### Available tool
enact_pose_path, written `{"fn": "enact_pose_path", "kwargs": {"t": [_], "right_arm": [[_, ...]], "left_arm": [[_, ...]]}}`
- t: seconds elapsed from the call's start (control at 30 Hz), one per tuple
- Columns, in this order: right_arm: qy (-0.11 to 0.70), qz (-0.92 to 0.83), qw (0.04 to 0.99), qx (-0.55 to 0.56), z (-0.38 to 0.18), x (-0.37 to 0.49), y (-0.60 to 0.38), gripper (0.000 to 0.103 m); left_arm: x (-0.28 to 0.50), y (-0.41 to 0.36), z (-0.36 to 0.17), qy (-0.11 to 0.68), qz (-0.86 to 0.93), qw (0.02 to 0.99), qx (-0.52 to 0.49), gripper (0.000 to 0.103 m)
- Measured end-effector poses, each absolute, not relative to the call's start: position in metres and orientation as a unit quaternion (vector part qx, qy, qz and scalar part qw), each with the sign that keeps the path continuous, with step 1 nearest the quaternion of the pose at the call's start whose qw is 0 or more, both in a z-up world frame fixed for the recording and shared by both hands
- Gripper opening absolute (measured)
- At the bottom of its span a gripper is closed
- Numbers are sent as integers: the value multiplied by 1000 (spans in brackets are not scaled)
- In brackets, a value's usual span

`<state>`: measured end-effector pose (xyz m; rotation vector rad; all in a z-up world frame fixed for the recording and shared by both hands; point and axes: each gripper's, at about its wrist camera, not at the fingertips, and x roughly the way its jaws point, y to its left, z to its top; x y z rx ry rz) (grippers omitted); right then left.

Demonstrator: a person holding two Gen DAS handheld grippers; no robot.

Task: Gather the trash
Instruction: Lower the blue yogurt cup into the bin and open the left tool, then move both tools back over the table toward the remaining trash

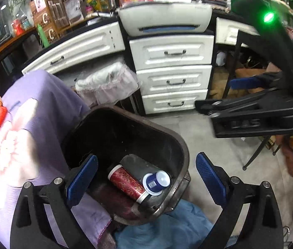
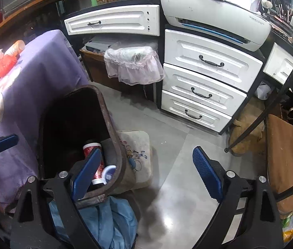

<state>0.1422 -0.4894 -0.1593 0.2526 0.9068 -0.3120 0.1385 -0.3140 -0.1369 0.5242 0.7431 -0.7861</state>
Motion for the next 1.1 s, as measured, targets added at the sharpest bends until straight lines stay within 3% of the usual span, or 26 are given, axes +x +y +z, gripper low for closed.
{"fn": "enact_pose_path", "kwargs": {"t": [0.47, 1.1], "right_arm": [[385, -31, 918, 91, -109, 164, -403, 89], [345, 121, 931, -14, -59, 218, -264, 89]], "left_arm": [[152, -208, -59, 298, -296, 888, 189, 95], [229, -39, -50, 308, -88, 932, 170, 95]]}}
